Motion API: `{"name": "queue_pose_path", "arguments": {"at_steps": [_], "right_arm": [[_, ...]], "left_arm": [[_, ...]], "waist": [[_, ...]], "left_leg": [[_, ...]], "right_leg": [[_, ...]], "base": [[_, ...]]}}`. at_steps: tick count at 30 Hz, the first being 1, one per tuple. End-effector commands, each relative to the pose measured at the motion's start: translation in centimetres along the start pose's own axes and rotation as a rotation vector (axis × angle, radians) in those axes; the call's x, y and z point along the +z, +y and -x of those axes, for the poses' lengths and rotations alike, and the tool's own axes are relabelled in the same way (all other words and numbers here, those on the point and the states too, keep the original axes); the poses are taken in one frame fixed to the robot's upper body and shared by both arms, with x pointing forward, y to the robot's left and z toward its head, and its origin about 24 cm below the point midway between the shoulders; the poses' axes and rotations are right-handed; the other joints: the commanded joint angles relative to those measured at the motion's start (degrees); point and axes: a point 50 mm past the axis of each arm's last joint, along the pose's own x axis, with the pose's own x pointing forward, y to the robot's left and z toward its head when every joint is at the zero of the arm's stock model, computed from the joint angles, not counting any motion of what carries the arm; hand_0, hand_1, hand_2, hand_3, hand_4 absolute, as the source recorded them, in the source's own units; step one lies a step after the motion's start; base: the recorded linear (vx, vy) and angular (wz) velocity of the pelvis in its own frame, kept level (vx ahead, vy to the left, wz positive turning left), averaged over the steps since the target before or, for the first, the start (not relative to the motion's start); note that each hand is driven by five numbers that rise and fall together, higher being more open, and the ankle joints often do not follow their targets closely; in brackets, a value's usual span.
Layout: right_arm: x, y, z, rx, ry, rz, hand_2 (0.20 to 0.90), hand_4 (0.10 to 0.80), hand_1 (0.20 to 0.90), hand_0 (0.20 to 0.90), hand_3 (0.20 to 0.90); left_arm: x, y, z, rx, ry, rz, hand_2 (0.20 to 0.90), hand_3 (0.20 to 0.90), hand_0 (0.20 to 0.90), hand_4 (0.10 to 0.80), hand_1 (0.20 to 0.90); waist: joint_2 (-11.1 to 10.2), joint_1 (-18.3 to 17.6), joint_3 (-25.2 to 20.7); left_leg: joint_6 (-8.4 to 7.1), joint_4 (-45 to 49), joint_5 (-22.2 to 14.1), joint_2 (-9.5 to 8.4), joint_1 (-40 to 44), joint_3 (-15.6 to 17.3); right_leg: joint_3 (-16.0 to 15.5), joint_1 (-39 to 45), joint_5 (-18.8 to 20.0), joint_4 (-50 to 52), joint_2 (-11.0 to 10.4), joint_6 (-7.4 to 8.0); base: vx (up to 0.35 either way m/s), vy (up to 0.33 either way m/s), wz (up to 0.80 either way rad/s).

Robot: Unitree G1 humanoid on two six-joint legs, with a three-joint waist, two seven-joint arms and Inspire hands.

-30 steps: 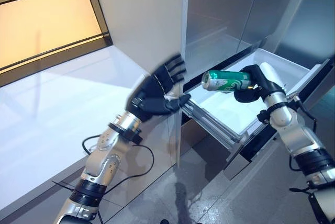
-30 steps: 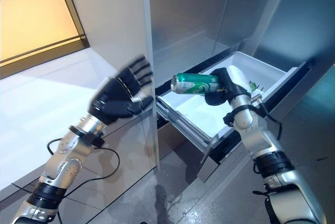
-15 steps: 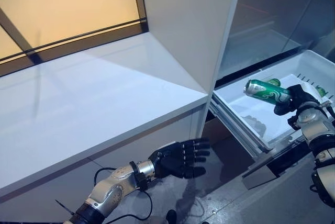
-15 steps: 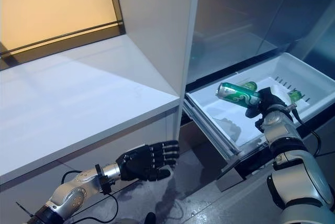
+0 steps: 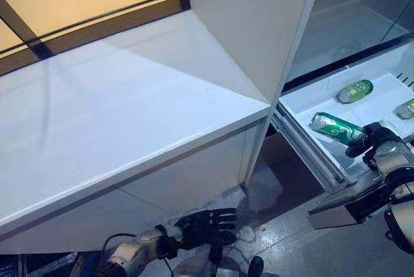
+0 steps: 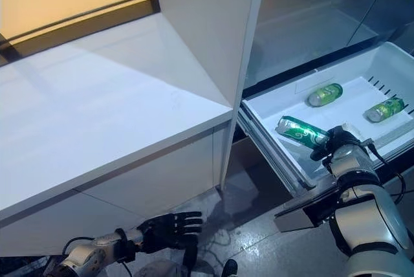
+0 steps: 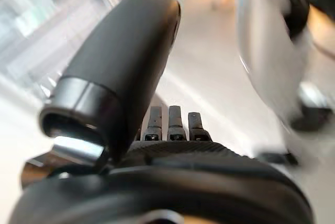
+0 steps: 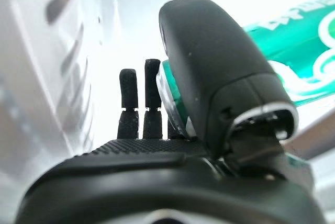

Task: Put drinks into fridge and close the fridge

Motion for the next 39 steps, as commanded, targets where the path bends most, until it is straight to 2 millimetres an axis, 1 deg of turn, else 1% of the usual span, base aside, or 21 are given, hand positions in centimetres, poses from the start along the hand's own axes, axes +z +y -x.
{"name": "queue_pose_path", "arguments": {"at_steps": [1,2,5,6,12,13,17,22,23,24,25,28,31,34,36,39], "right_arm": [[3.8,-8.4,1.6,-0.216,-0.106,-0.017,0.300,0.100,0.300,0.300,0.200],[3.8,-8.0,1.5,-0.204,-0.104,-0.008,0.300,0.100,0.300,0.300,0.200],[3.8,-7.4,1.4,-0.181,-0.105,-0.002,0.300,0.100,0.300,0.300,0.200],[3.7,-7.1,1.3,-0.168,-0.104,0.004,0.300,0.100,0.300,0.300,0.200],[4.0,-7.7,1.5,-0.179,-0.102,0.021,0.300,0.100,0.300,0.300,0.200],[4.3,-7.8,1.5,-0.182,-0.105,0.039,0.300,0.100,0.300,0.300,0.200],[4.7,-8.3,1.7,-0.179,-0.108,0.097,0.300,0.100,0.300,0.300,0.200],[4.6,-8.4,1.7,-0.161,-0.102,0.133,0.300,0.100,0.300,0.300,0.200],[4.5,-8.2,1.6,-0.142,-0.095,0.135,0.366,0.177,0.366,0.366,0.277],[4.4,-8.1,1.6,-0.133,-0.092,0.131,0.752,0.627,0.752,0.752,0.727],[4.3,-8.1,1.6,-0.130,-0.091,0.129,0.900,0.800,0.900,0.900,0.900],[4.7,-7.9,1.6,-0.125,-0.112,0.140,0.900,0.800,0.900,0.900,0.900],[6.1,-8.1,2.0,-0.176,-0.188,0.205,0.900,0.800,0.900,0.900,0.900],[7.7,-8.7,2.7,-0.235,-0.250,0.296,0.900,0.800,0.900,0.900,0.900],[8.2,-9.2,3.2,-0.261,-0.273,0.350,0.900,0.800,0.900,0.900,0.900],[9.0,-10.3,4.4,-0.297,-0.331,0.385,0.900,0.800,0.900,0.900,0.900]], "left_arm": [[-0.3,-0.1,0.2,0.043,-0.087,-0.053,0.900,0.900,0.900,0.800,0.900],[-1.1,0.9,0.5,0.101,-0.078,-0.045,0.900,0.900,0.900,0.800,0.900],[-1.9,2.3,1.1,0.201,-0.087,-0.037,0.900,0.900,0.900,0.800,0.900],[-2.2,3.1,1.4,0.255,-0.093,-0.013,0.900,0.900,0.900,0.800,0.900],[-2.3,4.4,1.7,0.377,-0.110,0.024,0.900,0.900,0.900,0.800,0.900],[-2.6,4.9,1.8,0.411,-0.092,0.026,0.900,0.900,0.900,0.800,0.900],[-3.3,5.6,2.2,0.460,-0.038,0.012,0.900,0.900,0.900,0.800,0.900],[-3.7,6.2,2.6,0.508,0.003,0.004,0.900,0.900,0.900,0.800,0.900],[-3.8,6.4,2.7,0.524,0.019,0.001,0.900,0.900,0.900,0.800,0.900],[-3.8,6.5,2.8,0.530,0.027,-0.003,0.900,0.900,0.900,0.800,0.900],[-3.9,6.6,2.9,0.535,0.034,-0.006,0.900,0.900,0.900,0.800,0.900],[-3.9,7.1,3.2,0.562,0.055,-0.012,0.900,0.900,0.900,0.800,0.900],[-3.9,7.6,3.5,0.585,0.082,-0.027,0.900,0.900,0.900,0.800,0.900],[-4.0,7.8,3.8,0.598,0.104,-0.042,0.900,0.900,0.900,0.800,0.900],[-4.1,7.9,3.9,0.605,0.111,-0.045,0.900,0.900,0.900,0.800,0.900],[-4.1,7.9,4.0,0.612,0.119,-0.049,0.900,0.900,0.900,0.800,0.900]], "waist": [[-1.3,1.3,-2.2],[-1.3,1.5,-1.5],[-1.3,1.7,-0.4],[-1.3,1.9,0.3],[-1.0,2.7,2.5],[-0.9,2.9,3.2],[-0.8,3.4,4.3],[-0.7,3.5,5.0],[-0.7,3.6,5.2],[-0.7,3.6,5.2],[-0.7,3.6,5.3],[-0.9,3.3,5.5],[-1.3,2.8,5.2],[-1.8,2.1,4.6],[-2.2,1.6,4.1],[-3.2,0.2,2.4]], "left_leg": [[-1.16,7.2,-5.2,-0.07,-3.9,2.7],[-1.16,7.5,-5.1,-0.09,-4.4,2.5],[-1.09,8.0,-5.0,-0.15,-5.3,2.5],[-1.06,8.3,-5.0,-0.20,-5.8,2.4],[-0.95,10.2,-5.1,-0.42,-9.0,2.1],[-0.88,10.9,-5.0,-0.52,-10.1,2.1],[-0.79,12.0,-4.9,-0.65,-11.7,2.0],[-0.70,12.5,-4.8,-0.67,-12.8,2.1],[-0.69,12.8,-4.7,-0.72,-13.1,2.2],[-0.70,12.8,-4.7,-0.69,-13.3,2.2],[-0.71,12.9,-4.7,-0.67,-13.4,2.3],[-0.79,12.9,-4.7,-0.61,-13.5,2.7],[-0.83,12.6,-4.8,-0.43,-13.0,3.2],[-0.89,11.9,-4.9,-0.30,-12.1,3.8],[-0.97,11.3,-5.0,-0.21,-11.4,4.1],[-1.17,9.8,-5.3,-0.02,-9.3,5.0]], "right_leg": [[4.1,-7.2,-3.7,10.8,0.9,-0.84],[4.2,-7.8,-3.7,11.1,1.0,-0.97],[4.2,-8.7,-3.7,11.7,1.1,-1.12],[4.1,-9.2,-3.7,12.0,1.0,-1.19],[3.9,-12.1,-3.7,13.7,0.7,-1.47],[3.9,-13.2,-3.6,14.4,0.7,-1.52],[3.8,-14.9,-3.4,15.5,0.6,-1.61],[3.7,-16.1,-3.3,16.2,0.5,-1.58],[3.6,-16.4,-3.2,16.3,0.5,-1.56],[3.5,-16.5,-3.1,16.3,0.4,-1.54],[3.5,-16.5,-3.1,16.3,0.4,-1.52],[3.5,-16.7,-2.7,15.9,0.3,-1.41],[3.7,-16.5,-2.4,15.4,0.4,-1.15],[4.1,-15.9,-2.3,14.8,0.5,-0.91],[4.4,-15.4,-2.2,14.3,0.6,-0.73],[4.9,-13.7,-2.1,12.9,0.8,-0.36]], "base": [[0.000,0.000,0.00],[0.000,0.000,0.00],[-0.013,-0.026,0.05],[-0.008,-0.020,0.20],[-0.074,-0.020,0.06],[-0.078,-0.025,0.01],[-0.056,-0.020,0.00],[-0.040,-0.012,-0.01],[-0.040,-0.022,0.01],[-0.041,-0.022,0.02],[-0.048,-0.016,0.01],[-0.051,-0.012,-0.01],[-0.039,-0.019,-0.05],[-0.027,-0.013,-0.14],[-0.021,-0.014,-0.10],[-0.013,-0.017,-0.12]]}}
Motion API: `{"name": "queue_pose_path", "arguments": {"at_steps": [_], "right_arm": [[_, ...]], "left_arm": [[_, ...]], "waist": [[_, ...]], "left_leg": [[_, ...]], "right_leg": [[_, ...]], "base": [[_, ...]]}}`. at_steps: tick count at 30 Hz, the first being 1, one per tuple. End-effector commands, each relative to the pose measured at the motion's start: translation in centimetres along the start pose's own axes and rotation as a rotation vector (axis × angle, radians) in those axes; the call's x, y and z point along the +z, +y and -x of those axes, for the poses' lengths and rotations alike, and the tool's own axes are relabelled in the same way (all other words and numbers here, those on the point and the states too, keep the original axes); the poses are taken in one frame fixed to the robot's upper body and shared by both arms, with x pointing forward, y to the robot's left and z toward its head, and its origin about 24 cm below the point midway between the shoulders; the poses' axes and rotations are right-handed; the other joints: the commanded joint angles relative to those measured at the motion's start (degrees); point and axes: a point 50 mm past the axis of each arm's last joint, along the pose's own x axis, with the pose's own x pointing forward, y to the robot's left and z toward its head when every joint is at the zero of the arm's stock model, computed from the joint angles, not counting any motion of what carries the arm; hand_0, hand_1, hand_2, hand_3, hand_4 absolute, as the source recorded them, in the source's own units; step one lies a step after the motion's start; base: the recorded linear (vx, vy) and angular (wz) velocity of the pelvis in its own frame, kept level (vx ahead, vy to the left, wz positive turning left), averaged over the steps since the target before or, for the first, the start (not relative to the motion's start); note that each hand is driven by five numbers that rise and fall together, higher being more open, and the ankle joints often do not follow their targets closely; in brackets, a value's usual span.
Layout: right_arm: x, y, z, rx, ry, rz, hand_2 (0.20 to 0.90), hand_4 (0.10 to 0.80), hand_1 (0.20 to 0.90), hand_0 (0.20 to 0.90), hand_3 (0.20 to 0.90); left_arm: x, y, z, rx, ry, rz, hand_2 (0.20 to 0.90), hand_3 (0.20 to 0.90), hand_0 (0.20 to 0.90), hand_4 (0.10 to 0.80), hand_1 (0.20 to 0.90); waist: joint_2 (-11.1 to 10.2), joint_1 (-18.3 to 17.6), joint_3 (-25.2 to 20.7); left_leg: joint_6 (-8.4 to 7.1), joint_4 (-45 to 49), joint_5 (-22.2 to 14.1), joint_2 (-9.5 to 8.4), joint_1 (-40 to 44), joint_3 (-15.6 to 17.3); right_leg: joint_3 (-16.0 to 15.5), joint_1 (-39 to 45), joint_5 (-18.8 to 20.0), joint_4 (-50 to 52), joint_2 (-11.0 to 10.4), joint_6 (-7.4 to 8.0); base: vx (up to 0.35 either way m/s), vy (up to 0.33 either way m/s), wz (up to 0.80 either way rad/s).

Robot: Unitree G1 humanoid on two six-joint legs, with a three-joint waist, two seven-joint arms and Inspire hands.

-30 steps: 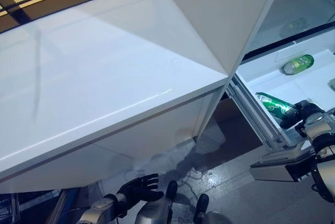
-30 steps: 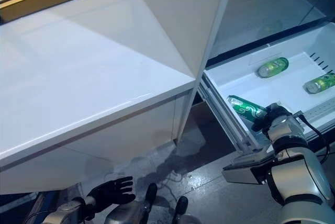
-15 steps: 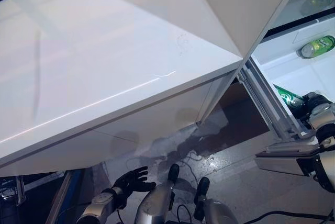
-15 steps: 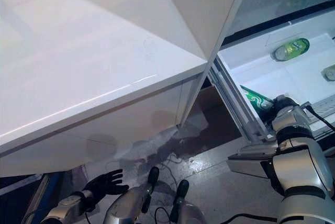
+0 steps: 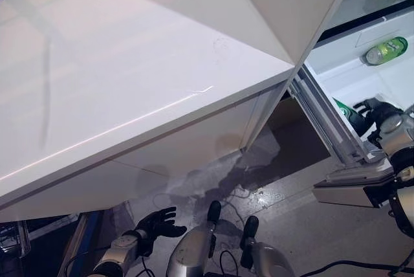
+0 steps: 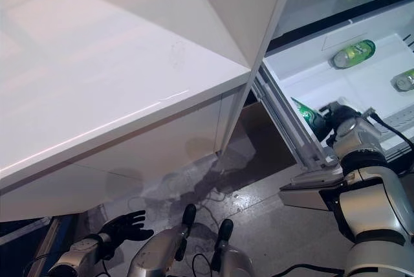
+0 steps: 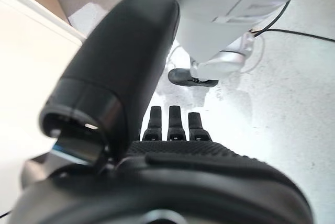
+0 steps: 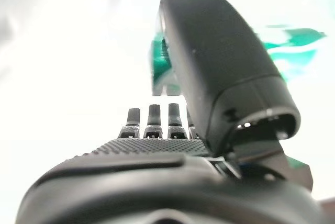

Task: Put drinks into fridge and close the fridge

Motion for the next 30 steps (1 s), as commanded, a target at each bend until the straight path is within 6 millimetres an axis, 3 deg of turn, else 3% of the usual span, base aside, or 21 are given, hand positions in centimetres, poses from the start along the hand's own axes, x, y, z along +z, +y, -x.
{"name": "queue_pose_path", "arguments": {"at_steps": [1,8,11,13,14,15,16,17,18,19,24,30], "right_arm": [[1.3,-7.1,2.0,-0.220,-0.081,0.179,0.900,0.800,0.900,0.900,0.900],[1.2,-10.3,5.0,-0.308,-0.232,0.088,0.900,0.800,0.900,0.900,0.900],[1.3,-11.4,6.7,-0.398,-0.362,-0.072,0.900,0.800,0.900,0.900,0.900],[1.1,-11.0,8.0,-0.423,-0.495,-0.400,0.900,0.800,0.900,0.900,0.900],[1.0,-10.7,8.1,-0.434,-0.519,-0.481,0.900,0.800,0.900,0.900,0.900],[-0.1,-9.1,8.2,-0.445,-0.563,-0.787,0.900,0.800,0.900,0.900,0.900],[-0.9,-7.4,8.0,-0.454,-0.572,-0.981,0.900,0.800,0.900,0.900,0.900],[-1.1,-7.1,8.0,-0.456,-0.569,-1.003,0.900,0.800,0.900,0.900,0.900],[-2.0,-5.0,7.8,-0.485,-0.570,-1.205,0.900,0.800,0.900,0.900,0.900],[-2.2,-3.5,7.8,-0.489,-0.572,-1.285,0.900,0.800,0.900,0.900,0.900],[-3.7,2.8,8.3,-0.549,-0.477,-1.501,0.900,0.800,0.900,0.900,0.900],[-2.7,4.3,8.3,-0.611,-0.469,-1.620,0.900,0.800,0.900,0.900,0.900]], "left_arm": [[-2.4,0.7,1.0,0.034,0.067,-0.042,0.900,0.900,0.900,0.800,0.900],[-3.4,1.0,1.3,0.062,0.105,-0.045,0.900,0.900,0.900,0.800,0.900],[-4.3,1.0,1.4,0.074,0.123,-0.025,0.900,0.900,0.900,0.800,0.900],[-5.2,0.7,1.5,0.083,0.141,0.002,0.900,0.900,0.900,0.800,0.900],[-5.4,0.7,1.5,0.084,0.144,0.006,0.900,0.900,0.900,0.800,0.900],[-6.1,0.4,1.6,0.087,0.157,0.023,0.900,0.900,0.900,0.800,0.900],[-6.6,0.1,1.7,0.088,0.165,0.034,0.900,0.900,0.900,0.800,0.900],[-6.6,0.2,1.7,0.089,0.168,0.031,0.900,0.900,0.900,0.800,0.900],[-7.1,-0.2,1.7,0.088,0.179,0.041,0.900,0.900,0.900,0.800,0.900],[-7.4,-0.6,1.7,0.088,0.187,0.047,0.900,0.900,0.900,0.800,0.900],[-8.7,-1.6,1.8,0.087,0.229,0.072,0.900,0.900,0.900,0.800,0.900],[-6.8,-2.6,0.8,0.073,0.159,0.137,0.900,0.900,0.900,0.800,0.900]], "waist": [[-2.5,-0.8,-7.1],[-4.8,-4.4,-12.4],[-5.2,-6.2,-15.0],[-5.1,-7.8,-17.1],[-5.1,-8.0,-17.3],[-4.9,-8.7,-18.3],[-4.7,-9.2,-18.7],[-4.8,-9.1,-18.8],[-4.5,-9.5,-19.2],[-4.2,-9.7,-19.2],[-3.2,-10.1,-18.7],[-2.9,-9.1,-12.0]], "left_leg": [[-1.12,3.8,-5.5,-0.33,-0.7,3.1],[-1.41,2.5,-6.9,0.04,2.7,4.9],[-1.51,1.8,-7.5,0.35,4.2,5.8],[-1.59,1.1,-7.9,0.68,5.4,6.7],[-1.62,1.0,-8.0,0.71,5.7,6.8],[-1.65,0.8,-8.4,0.80,6.4,7.2],[-1.66,0.7,-8.8,0.88,7.0,7.5],[-1.67,0.6,-8.8,0.90,7.1,7.6],[-1.67,0.6,-9.2,1.01,7.7,7.9],[-1.56,0.6,-9.4,1.08,8.1,8.0],[-0.82,4.7,-11.8,1.05,8.7,7.9],[1.22,21.8,-17.9,0.71,-0.1,5.9]], "right_leg": [[2.7,-4.7,-2.0,6.3,1.0,0.18],[4.6,-2.2,-2.1,4.5,1.5,0.67],[5.5,-1.4,-2.5,4.1,1.9,0.82],[6.3,-0.8,-2.8,3.7,2.3,0.94],[6.4,-0.6,-2.9,3.7,2.4,0.96],[6.9,-0.1,-3.1,3.5,2.5,1.08],[7.3,0.2,-3.3,3.3,2.6,1.19],[7.3,0.4,-3.3,3.3,2.6,1.21],[7.6,0.8,-3.6,3.3,2.6,1.37],[7.8,1.0,-3.7,3.4,2.6,1.37],[8.6,1.8,-5.0,5.6,1.8,1.04],[7.6,-4.6,-7.7,18.1,-0.8,-1.44]], "base": [[0.001,-0.020,-0.16],[0.006,-0.030,-0.16],[0.019,-0.031,-0.26],[0.029,-0.028,-0.24],[0.037,-0.015,-0.21],[0.032,-0.016,-0.20],[0.027,-0.017,-0.22],[0.020,-0.023,-0.29],[0.022,-0.022,-0.31],[0.040,-0.032,-0.29],[0.057,-0.044,-0.15],[-0.105,-0.012,0.00]]}}
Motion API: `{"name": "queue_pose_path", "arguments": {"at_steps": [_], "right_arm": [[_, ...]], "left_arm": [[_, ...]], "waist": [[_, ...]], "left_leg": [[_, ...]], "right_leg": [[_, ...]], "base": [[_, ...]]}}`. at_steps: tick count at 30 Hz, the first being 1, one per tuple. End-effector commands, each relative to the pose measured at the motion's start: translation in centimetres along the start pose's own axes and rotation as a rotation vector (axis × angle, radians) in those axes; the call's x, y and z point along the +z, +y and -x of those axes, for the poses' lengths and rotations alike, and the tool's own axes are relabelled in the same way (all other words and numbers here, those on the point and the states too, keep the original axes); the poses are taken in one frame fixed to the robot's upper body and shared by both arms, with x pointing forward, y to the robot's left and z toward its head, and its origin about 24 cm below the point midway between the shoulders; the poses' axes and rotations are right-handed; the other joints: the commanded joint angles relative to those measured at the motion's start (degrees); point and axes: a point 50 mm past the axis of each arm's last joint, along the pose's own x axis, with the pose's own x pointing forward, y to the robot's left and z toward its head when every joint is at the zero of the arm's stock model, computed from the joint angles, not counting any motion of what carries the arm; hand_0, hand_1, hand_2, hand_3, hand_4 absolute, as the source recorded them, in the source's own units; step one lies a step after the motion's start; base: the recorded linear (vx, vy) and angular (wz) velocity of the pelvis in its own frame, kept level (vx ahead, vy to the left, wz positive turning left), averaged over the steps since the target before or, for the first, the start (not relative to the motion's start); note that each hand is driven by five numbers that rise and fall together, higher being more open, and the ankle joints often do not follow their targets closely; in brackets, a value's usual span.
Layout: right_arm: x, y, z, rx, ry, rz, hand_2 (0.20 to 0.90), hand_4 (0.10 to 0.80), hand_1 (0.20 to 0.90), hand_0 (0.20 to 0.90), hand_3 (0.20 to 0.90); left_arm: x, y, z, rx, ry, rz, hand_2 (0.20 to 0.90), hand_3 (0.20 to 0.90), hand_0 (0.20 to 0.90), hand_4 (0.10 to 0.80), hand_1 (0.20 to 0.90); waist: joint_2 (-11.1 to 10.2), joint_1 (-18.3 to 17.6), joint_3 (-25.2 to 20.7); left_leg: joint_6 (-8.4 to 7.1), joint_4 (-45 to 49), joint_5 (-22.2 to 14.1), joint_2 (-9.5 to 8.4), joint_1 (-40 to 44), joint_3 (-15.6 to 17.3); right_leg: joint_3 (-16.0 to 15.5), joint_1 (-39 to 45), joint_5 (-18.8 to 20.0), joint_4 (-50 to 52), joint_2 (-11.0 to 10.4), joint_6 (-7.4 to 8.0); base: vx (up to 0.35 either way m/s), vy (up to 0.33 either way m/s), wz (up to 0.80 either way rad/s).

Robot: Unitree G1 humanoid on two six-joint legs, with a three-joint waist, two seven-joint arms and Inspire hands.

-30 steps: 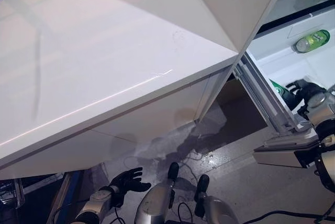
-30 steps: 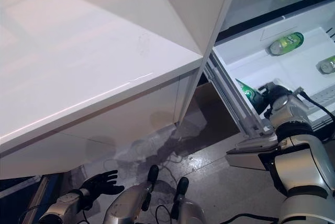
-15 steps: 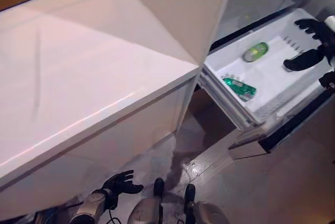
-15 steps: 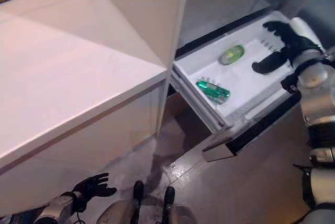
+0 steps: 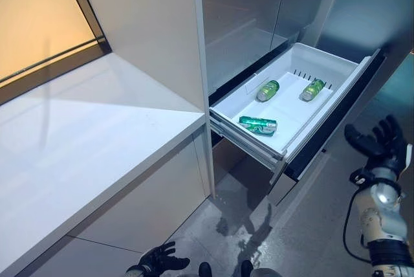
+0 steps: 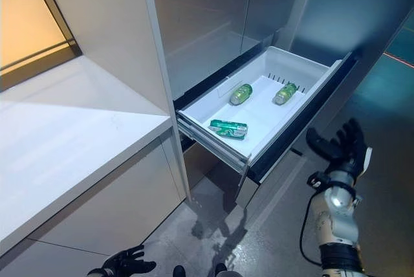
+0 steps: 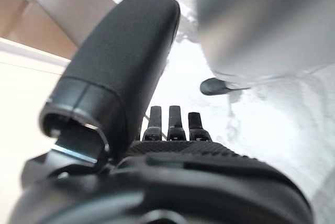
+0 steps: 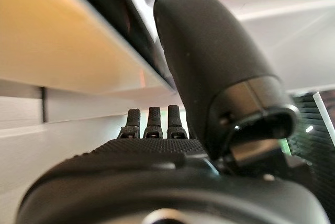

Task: Put drinks into fridge and close the fridge

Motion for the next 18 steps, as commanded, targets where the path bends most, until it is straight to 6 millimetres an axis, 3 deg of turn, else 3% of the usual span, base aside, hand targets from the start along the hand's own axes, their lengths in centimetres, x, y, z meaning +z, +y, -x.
{"name": "queue_pose_path", "arguments": {"at_steps": [1,8,18], "right_arm": [[7.6,4.0,-1.1,0.126,-0.361,-0.222,0.900,0.800,0.900,0.900,0.900],[9.0,8.6,-2.2,0.382,-0.367,-0.182,0.900,0.800,0.900,0.900,0.900],[12.8,14.7,-2.5,0.755,-0.384,-0.121,0.900,0.800,0.900,0.900,0.900]], "left_arm": [[2.0,0.4,-0.1,0.032,-0.081,0.019,0.900,0.900,0.900,0.800,0.900],[4.2,0.8,-0.1,0.068,-0.162,0.099,0.900,0.900,0.900,0.800,0.900],[6.5,1.4,0.1,0.084,-0.236,0.151,0.900,0.900,0.900,0.800,0.900]], "waist": [[-2.2,2.9,2.8],[-0.9,4.7,9.2],[0.7,7.9,12.8]], "left_leg": [[1.38,19.8,-13.1,-1.03,-8.2,-2.6],[2.03,28.7,-12.7,-2.30,-20.3,-2.8],[2.13,33.3,-10.0,-4.04,-31.3,-3.4]], "right_leg": [[-1.4,-8.0,-4.9,14.6,-1.5,-1.67],[-2.5,-20.3,-6.2,26.0,-2.1,-3.35],[-4.2,-32.6,-7.1,35.5,-2.9,-4.26]], "base": [[-0.204,0.025,0.10],[-0.236,0.058,0.05],[-0.136,0.080,-0.03]]}}
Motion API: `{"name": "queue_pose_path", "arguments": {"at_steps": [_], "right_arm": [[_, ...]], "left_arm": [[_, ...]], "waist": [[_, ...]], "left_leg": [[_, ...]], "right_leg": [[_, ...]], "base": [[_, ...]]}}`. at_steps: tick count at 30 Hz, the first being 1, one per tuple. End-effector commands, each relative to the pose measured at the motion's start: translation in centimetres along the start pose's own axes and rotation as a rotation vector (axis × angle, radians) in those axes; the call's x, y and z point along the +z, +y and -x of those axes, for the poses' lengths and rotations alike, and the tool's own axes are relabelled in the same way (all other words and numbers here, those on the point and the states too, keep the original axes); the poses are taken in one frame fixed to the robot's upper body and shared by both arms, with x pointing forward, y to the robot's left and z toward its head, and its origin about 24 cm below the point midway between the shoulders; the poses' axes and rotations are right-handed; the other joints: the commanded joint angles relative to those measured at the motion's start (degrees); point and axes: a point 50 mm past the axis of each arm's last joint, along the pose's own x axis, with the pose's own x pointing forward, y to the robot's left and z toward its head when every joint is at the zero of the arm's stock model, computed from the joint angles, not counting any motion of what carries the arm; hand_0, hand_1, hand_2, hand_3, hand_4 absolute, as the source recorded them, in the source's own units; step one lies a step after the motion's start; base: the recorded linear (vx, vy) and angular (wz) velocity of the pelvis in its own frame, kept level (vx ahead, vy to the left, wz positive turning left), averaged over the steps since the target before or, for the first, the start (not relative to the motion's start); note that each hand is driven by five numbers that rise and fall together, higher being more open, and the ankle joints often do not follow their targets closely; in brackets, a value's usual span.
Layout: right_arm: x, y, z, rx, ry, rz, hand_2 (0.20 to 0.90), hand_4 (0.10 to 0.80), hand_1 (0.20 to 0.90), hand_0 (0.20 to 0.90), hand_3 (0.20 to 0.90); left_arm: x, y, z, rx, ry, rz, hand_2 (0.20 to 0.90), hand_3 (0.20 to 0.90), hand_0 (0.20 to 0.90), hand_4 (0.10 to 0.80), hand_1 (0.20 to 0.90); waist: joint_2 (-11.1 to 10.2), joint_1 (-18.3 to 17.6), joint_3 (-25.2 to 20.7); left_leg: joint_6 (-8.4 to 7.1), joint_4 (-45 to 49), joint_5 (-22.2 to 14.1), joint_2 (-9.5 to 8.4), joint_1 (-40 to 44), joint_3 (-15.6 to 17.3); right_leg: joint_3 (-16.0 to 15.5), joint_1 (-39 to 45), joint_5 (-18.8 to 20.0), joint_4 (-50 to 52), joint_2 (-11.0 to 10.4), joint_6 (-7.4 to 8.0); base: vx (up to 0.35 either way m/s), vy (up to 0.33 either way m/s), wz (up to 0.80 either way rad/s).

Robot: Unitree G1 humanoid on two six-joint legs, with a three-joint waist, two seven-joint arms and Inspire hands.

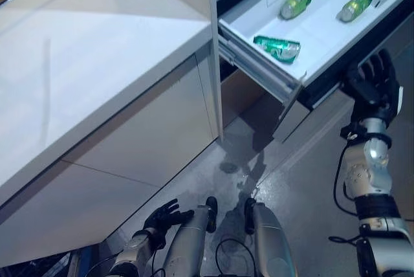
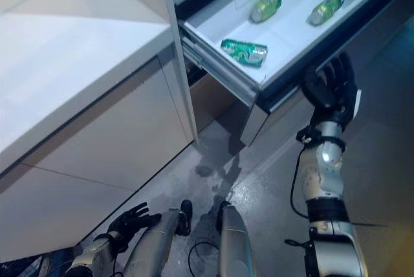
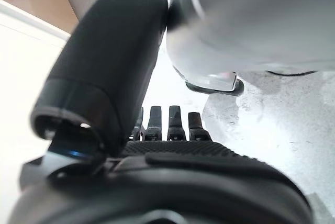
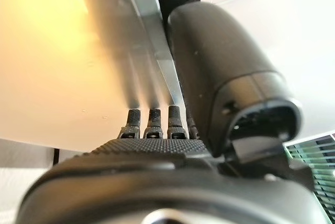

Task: Put drinks into fridge and close the fridge

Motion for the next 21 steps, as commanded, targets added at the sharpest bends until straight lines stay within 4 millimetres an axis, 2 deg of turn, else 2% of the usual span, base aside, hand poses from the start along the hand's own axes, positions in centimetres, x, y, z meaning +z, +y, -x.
{"name": "queue_pose_path", "arguments": {"at_steps": [1,5,6,12,16,21], "right_arm": [[2.2,6.5,-1.5,0.428,-0.039,0.088,0.900,0.800,0.900,0.900,0.900],[3.2,8.7,-2.3,0.503,-0.058,0.118,0.900,0.800,0.900,0.900,0.900],[4.1,9.8,-2.8,0.531,-0.073,0.134,0.900,0.800,0.900,0.900,0.900],[6.2,12.0,-4.7,0.521,-0.106,0.191,0.900,0.800,0.900,0.900,0.900],[7.1,12.7,-5.6,0.483,-0.125,0.230,0.900,0.800,0.900,0.900,0.900],[7.4,12.7,-6.1,0.446,-0.124,0.266,0.900,0.800,0.900,0.900,0.900]], "left_arm": [[-2.2,2.8,1.3,0.115,0.090,-0.055,0.900,0.900,0.900,0.800,0.900],[-1.9,2.8,1.3,0.105,0.082,-0.063,0.900,0.900,0.900,0.800,0.900],[-1.6,2.7,1.3,0.091,0.072,-0.065,0.900,0.900,0.900,0.800,0.900],[-1.4,2.5,1.3,0.034,0.067,-0.115,0.900,0.900,0.900,0.800,0.900],[-1.3,2.4,1.3,0.014,0.068,-0.146,0.900,0.900,0.900,0.800,0.900],[-1.8,2.7,1.5,0.022,0.090,-0.178,0.900,0.900,0.900,0.800,0.900]], "waist": [[-0.8,5.0,-1.1],[-0.7,6.6,-0.6],[-0.7,7.7,-0.3],[-0.3,10.3,0.0],[-0.2,11.8,-0.2],[-0.5,12.8,-0.5]], "left_leg": [[1.95,5.3,-6.0,-1.04,-0.7,-1.2],[2.14,6.8,-6.1,-1.24,-2.5,-1.5],[2.22,7.1,-6.0,-1.45,-3.0,-1.9],[1.92,6.3,-5.3,-1.99,-2.4,-3.2],[1.77,4.1,-4.6,-2.23,-0.9,-4.1],[1.70,1.0,-4.0,-2.35,2.3,-5.0]], "right_leg": [[-3.6,-0.9,-1.8,3.8,1.1,-1.60],[-4.4,-2.6,-2.5,6.2,0.8,-1.86],[-4.8,-2.9,-2.6,6.7,0.5,-1.93],[-5.7,-1.6,-2.7,6.6,0.0,-1.99],[-6.2,0.1,-2.2,4.8,-0.4,-1.62],[-6.7,3.6,-1.4,1.7,-0.8,-1.02]], "base": [[0.045,0.071,-0.02],[0.011,0.040,-0.01],[0.031,0.022,0.05],[0.071,0.009,0.16],[0.087,0.017,0.22],[0.107,0.012,0.24]]}}
